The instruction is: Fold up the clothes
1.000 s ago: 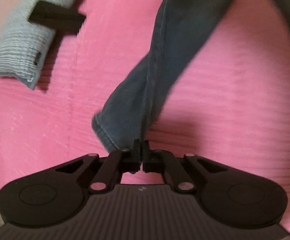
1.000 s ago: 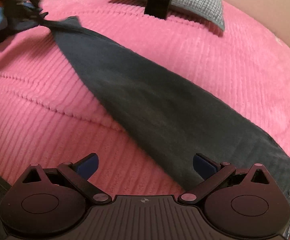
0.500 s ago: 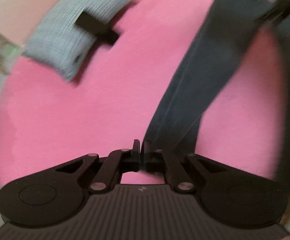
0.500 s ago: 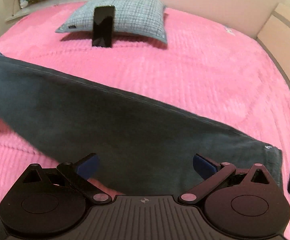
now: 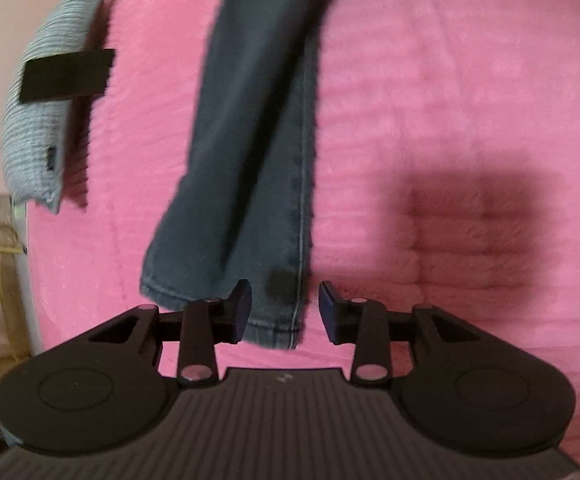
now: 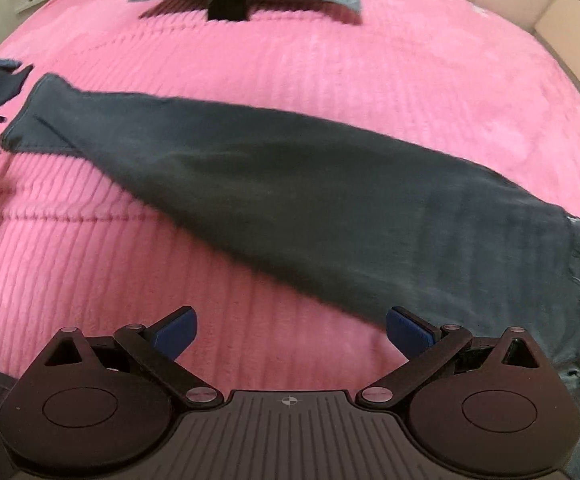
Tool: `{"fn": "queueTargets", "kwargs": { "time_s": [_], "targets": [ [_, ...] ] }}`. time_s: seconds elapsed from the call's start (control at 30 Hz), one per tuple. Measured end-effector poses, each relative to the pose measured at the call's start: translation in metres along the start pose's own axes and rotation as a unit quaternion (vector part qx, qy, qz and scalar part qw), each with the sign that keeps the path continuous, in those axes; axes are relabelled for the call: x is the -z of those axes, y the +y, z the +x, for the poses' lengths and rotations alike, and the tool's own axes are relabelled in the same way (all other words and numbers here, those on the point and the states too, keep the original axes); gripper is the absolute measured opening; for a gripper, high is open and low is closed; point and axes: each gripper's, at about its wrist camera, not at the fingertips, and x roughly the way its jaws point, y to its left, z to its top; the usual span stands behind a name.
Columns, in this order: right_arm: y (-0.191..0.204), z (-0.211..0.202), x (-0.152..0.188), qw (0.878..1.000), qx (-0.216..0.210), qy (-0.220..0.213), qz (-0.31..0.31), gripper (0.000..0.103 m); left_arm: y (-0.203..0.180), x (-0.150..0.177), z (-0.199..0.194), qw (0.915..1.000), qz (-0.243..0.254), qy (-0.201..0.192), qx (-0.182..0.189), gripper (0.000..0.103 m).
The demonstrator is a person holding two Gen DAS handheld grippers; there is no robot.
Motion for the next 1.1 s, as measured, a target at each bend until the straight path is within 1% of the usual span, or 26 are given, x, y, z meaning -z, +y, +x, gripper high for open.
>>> {"fn": "queueTargets", "kwargs": {
  "time_s": [0.03,0.1,0.13,0.23,0.4,0.5,0.57,0.63,0.7,0.73,0.83,0.93,0.97,1.0,1.07,1.1],
  "targets": [
    [0.000,0.002,0.000,1.000,0.002,0.002,-0.002,0.103,-0.004,0.000,0.009,0.9999,0.011,0.006,-0.008,0.026],
    [-0.002,0.005,0.000,1.000,0.009,0.005,-0.001,0.103,-0.007,0.004,0.017,0.9993,0.029,0.016,-0.017,0.010],
    [-0.005,0.006,0.000,1.000,0.013,0.007,0.002,0.103,-0.005,0.006,0.012,0.9993,0.029,0.013,-0.021,0.008],
    [-0.012,0.002,0.000,1.000,0.026,0.011,0.014,0.103,-0.007,0.016,-0.008,0.9998,0.017,0.009,0.006,0.006],
    [-0.023,-0.011,0.003,0.999,0.033,0.011,0.036,0.103,-0.009,0.032,-0.041,0.9987,-0.004,0.002,0.052,0.007],
    [-0.024,-0.003,0.008,0.998,0.030,0.030,0.045,0.103,-0.011,0.042,-0.061,0.9967,-0.016,-0.003,0.079,0.008],
    [-0.025,0.001,0.011,0.998,0.023,0.040,0.053,0.103,-0.018,0.037,-0.044,0.9966,-0.018,0.014,0.079,0.011],
    [-0.029,0.002,0.014,0.997,0.016,0.042,0.068,0.103,-0.026,0.034,-0.033,0.9971,-0.009,0.039,0.065,0.018],
    [-0.038,0.002,0.018,0.995,0.019,0.044,0.092,0.103,-0.031,0.034,-0.034,0.9971,0.001,0.051,0.057,0.020],
    [-0.045,0.000,0.021,0.993,0.022,0.044,0.108,0.103,-0.033,0.036,-0.039,0.9967,-0.007,0.059,0.056,0.021],
    [-0.072,-0.005,0.033,0.985,0.033,0.040,0.163,0.103,-0.025,0.037,-0.057,0.9933,-0.060,0.069,0.070,0.022],
    [-0.106,-0.008,0.044,0.975,0.042,0.024,0.215,0.103,-0.020,0.028,-0.078,0.9898,-0.100,0.068,0.075,0.022],
    [-0.120,-0.007,0.048,0.971,0.045,0.021,0.233,0.103,-0.020,0.022,-0.084,0.9891,-0.105,0.067,0.079,0.022],
    [-0.132,-0.005,0.054,0.966,0.047,0.028,0.252,0.103,-0.021,0.016,-0.089,0.9883,-0.110,0.065,0.083,0.023],
    [-0.156,0.002,0.066,0.955,0.046,0.049,0.289,0.103,-0.024,-0.001,-0.100,0.9879,-0.109,0.061,0.092,0.026],
    [-0.165,0.002,0.072,0.950,0.045,0.058,0.304,0.103,-0.025,-0.009,-0.105,0.9879,-0.108,0.058,0.096,0.030]
  ]
}}
